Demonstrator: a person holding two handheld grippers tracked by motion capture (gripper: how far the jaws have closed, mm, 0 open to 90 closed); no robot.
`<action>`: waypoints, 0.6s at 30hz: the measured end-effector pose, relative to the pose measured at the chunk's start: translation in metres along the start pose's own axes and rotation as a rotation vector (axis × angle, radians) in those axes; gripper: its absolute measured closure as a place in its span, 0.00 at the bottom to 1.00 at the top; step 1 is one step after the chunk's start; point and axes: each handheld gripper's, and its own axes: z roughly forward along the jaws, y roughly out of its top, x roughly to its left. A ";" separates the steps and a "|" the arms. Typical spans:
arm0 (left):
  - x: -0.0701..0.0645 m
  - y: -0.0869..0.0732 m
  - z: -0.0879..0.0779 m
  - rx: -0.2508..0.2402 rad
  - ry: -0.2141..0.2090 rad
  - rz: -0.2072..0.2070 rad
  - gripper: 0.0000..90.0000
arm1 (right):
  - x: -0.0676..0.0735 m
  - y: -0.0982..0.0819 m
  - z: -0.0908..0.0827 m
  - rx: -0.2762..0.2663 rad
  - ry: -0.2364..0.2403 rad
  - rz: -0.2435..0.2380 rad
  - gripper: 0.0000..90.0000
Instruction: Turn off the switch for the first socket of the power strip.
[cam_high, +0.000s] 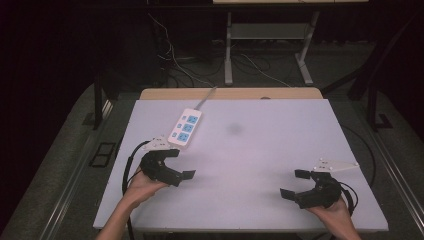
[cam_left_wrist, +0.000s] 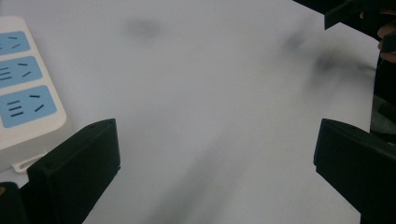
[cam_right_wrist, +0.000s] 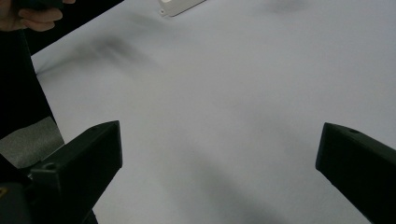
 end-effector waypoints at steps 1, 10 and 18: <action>0.000 0.001 0.000 -0.001 0.000 -0.003 0.00 | 0.000 0.000 0.000 0.002 0.000 0.001 0.00; 0.008 0.011 0.000 0.014 0.008 0.008 0.00 | 0.000 0.000 0.000 0.003 0.000 0.000 0.00; 0.014 0.018 0.002 0.028 0.015 0.013 0.00 | 0.000 0.000 0.000 0.002 0.002 0.003 0.00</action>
